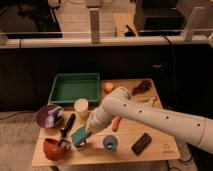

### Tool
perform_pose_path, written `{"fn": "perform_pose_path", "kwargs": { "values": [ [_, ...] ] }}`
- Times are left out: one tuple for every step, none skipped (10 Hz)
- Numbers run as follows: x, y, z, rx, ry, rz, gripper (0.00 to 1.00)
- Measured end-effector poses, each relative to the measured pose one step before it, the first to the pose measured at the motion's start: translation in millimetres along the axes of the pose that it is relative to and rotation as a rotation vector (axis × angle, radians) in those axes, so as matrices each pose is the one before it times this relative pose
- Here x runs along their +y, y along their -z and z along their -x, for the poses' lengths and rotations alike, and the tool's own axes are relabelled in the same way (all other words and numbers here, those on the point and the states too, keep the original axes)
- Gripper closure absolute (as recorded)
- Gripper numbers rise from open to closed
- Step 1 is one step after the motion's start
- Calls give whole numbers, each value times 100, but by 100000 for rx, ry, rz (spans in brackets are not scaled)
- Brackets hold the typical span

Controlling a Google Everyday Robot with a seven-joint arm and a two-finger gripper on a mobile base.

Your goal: Place sponge in metal cup

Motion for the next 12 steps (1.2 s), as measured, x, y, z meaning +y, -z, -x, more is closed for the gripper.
{"fn": "perform_pose_path", "kwargs": {
  "values": [
    [-63,-121,69,-626,881,557,97],
    [-156,-135,54,-741,1211,323,82],
    [-22,-66,13,-506,532,-187,70],
    [17,-92,14,-590,373,-136,58],
    [-7,-76,-4,-409,191,2,50],
    [15,-60,-12,-340,118,97,40],
    [70,-83,-4,-278,-52,186,30],
    [5,3,-9,4,-16,11,28],
    [186,-98,-30,-227,-513,742,20],
    [40,-36,-8,-9,-394,463,20],
    [107,1,-29,111,-841,519,20],
    [144,8,-21,148,-877,753,20]
  ]
}}
